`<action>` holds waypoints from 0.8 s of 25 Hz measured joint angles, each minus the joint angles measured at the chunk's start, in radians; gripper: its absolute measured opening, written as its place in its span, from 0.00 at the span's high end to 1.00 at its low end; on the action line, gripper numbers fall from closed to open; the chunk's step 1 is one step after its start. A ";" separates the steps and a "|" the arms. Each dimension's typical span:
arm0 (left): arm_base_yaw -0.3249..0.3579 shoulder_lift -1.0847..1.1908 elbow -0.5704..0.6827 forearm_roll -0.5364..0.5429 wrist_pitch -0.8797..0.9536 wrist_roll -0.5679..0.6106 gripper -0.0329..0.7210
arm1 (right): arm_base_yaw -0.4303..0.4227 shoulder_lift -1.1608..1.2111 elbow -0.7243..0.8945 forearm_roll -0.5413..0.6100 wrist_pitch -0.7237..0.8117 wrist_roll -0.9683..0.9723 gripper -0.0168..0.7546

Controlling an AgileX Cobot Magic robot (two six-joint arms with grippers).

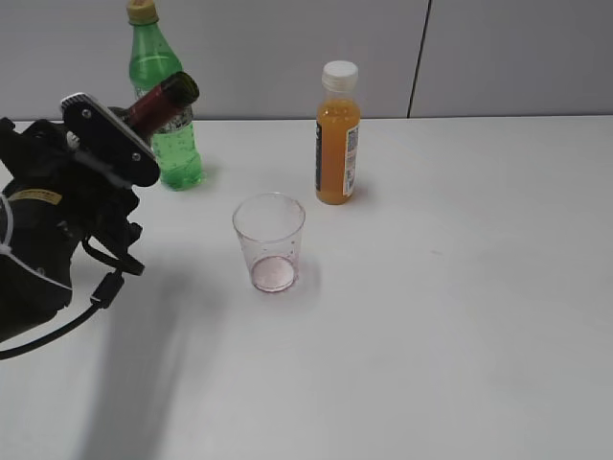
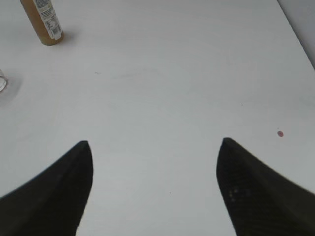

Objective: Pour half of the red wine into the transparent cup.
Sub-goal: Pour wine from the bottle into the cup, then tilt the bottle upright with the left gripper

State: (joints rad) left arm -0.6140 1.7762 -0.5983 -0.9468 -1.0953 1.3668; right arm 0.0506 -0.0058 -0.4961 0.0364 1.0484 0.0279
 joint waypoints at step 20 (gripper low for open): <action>-0.039 0.052 -0.013 -0.002 0.008 0.232 0.23 | 0.000 0.000 0.000 0.000 0.000 0.000 0.22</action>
State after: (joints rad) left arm -0.6534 1.8283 -0.6109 -0.9492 -1.0877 1.5990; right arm 0.0506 -0.0058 -0.4961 0.0364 1.0484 0.0283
